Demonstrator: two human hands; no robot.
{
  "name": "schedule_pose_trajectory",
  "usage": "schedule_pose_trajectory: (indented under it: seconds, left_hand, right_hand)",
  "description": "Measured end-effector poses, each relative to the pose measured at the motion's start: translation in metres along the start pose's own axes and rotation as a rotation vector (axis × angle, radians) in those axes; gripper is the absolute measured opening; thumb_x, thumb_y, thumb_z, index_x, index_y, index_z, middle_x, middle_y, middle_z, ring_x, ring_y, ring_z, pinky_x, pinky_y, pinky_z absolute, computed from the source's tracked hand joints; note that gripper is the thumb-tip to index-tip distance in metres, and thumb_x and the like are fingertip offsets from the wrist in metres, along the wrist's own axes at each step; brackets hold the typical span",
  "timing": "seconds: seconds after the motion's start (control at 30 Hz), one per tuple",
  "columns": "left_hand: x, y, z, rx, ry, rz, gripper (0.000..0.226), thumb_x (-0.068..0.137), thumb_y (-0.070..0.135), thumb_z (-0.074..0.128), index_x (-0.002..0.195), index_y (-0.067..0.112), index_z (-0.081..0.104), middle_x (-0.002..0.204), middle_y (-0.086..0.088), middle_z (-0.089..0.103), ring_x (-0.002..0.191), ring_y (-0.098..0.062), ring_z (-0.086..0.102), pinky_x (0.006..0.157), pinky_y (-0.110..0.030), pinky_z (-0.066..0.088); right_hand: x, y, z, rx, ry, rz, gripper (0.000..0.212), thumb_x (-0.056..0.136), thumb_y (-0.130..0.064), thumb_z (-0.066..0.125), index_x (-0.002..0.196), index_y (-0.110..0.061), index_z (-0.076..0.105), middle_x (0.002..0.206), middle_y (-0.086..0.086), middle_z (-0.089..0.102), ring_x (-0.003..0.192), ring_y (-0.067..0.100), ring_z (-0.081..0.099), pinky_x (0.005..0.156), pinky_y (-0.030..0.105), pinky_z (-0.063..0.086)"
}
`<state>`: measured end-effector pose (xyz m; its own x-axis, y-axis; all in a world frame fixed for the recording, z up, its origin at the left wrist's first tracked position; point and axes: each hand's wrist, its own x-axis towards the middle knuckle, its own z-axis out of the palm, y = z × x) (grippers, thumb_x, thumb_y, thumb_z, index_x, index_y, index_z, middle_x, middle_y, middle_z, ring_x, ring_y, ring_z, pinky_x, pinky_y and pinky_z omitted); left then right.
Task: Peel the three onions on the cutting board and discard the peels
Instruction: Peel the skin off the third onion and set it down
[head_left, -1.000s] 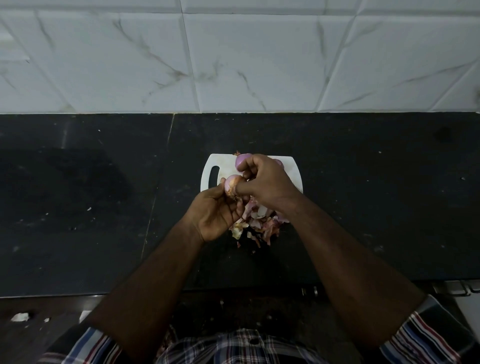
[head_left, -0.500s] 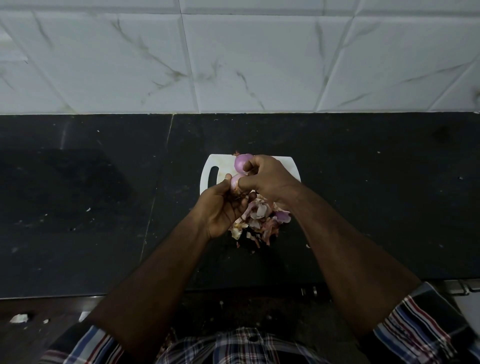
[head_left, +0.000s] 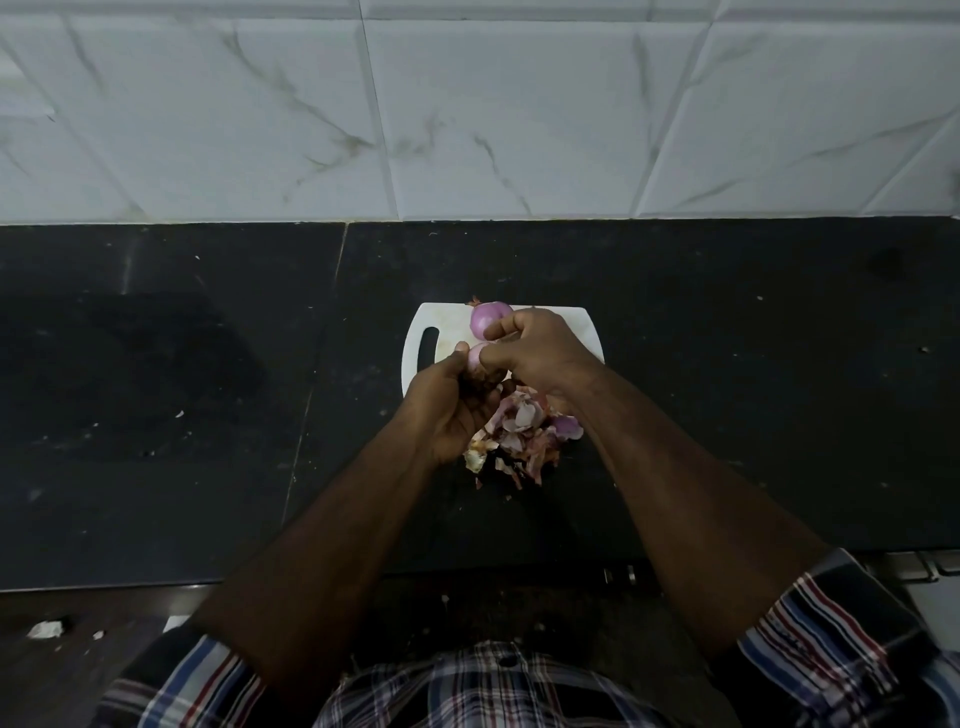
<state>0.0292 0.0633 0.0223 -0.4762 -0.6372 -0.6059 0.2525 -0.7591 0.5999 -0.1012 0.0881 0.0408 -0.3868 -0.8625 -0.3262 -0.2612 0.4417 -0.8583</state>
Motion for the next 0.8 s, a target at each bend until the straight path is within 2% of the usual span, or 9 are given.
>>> schedule_pose_trajectory:
  seconds: [0.13,0.23,0.3,0.4,0.5,0.67,0.8]
  left_hand:
    - [0.002,0.001,0.002,0.008,0.019,-0.012,0.033,0.105,0.030,0.049,0.108,0.005,0.069,0.088,-0.013,0.072,0.067,-0.017,0.069,0.051,-0.023,0.054]
    - [0.006,0.008,-0.005,0.045,-0.033,-0.113,0.035,0.099,0.037,0.059,0.112,0.006,0.068,0.093,-0.012,0.070,0.072,-0.018,0.066,0.054,-0.023,0.055]
    - [0.007,0.011,-0.010,0.057,-0.055,-0.173,0.038,0.096,0.041,0.063,0.112,0.007,0.066,0.087,-0.010,0.068,0.069,-0.016,0.063,0.055,-0.023,0.054]
    - [0.007,0.010,-0.013,0.039,-0.076,-0.194,0.038,0.092,0.042,0.068,0.107,0.007,0.064,0.080,-0.009,0.068,0.061,-0.014,0.062,0.052,-0.021,0.053]
    - [0.007,0.007,-0.013,0.005,-0.097,-0.204,0.037,0.094,0.042,0.065,0.098,0.006,0.065,0.073,-0.007,0.069,0.055,-0.010,0.062,0.047,-0.017,0.052]
    - [0.012,0.005,-0.016,0.013,-0.176,-0.228,0.047,0.096,0.051,0.057,0.099,0.005,0.067,0.071,-0.006,0.067,0.048,-0.007,0.061,0.041,-0.014,0.048]
    - [0.011,0.003,-0.015,0.060,-0.153,-0.216,0.046,0.095,0.052,0.058,0.091,0.007,0.068,0.070,-0.006,0.068,0.046,-0.006,0.058,0.040,-0.014,0.047]
  right_hand:
    - [-0.002,-0.002,-0.004,0.220,-0.095,0.080,0.027,0.069,-0.009,0.082,0.094,-0.009,0.072,0.087,0.012,0.076,0.088,0.027,0.073,0.085,0.043,0.060]
    - [-0.002,-0.002,-0.011,0.439,-0.162,0.165,0.023,0.077,0.006,0.070,0.100,0.004,0.071,0.091,0.021,0.072,0.082,0.027,0.070,0.068,0.033,0.060]
    - [-0.002,0.001,-0.016,0.464,-0.205,0.213,0.030,0.081,0.006,0.066,0.111,0.007,0.068,0.095,0.019,0.069,0.078,0.021,0.067,0.055,0.026,0.053]
    - [-0.001,0.005,-0.021,0.475,-0.258,0.234,0.032,0.081,0.000,0.072,0.113,0.004,0.069,0.097,0.014,0.073,0.081,0.020,0.070,0.059,0.027,0.054]
    - [0.002,0.006,-0.019,0.487,-0.222,0.247,0.034,0.079,-0.004,0.078,0.111,0.003,0.070,0.099,0.017,0.074,0.083,0.021,0.071,0.066,0.030,0.057]
    - [0.001,0.003,-0.015,0.568,-0.222,0.350,0.036,0.080,-0.001,0.074,0.115,0.006,0.066,0.090,0.016,0.071,0.068,0.020,0.068,0.054,0.026,0.050]
    - [0.000,0.003,-0.016,0.596,-0.223,0.396,0.029,0.081,0.002,0.071,0.110,0.003,0.066,0.088,0.014,0.069,0.067,0.018,0.065,0.050,0.024,0.048]
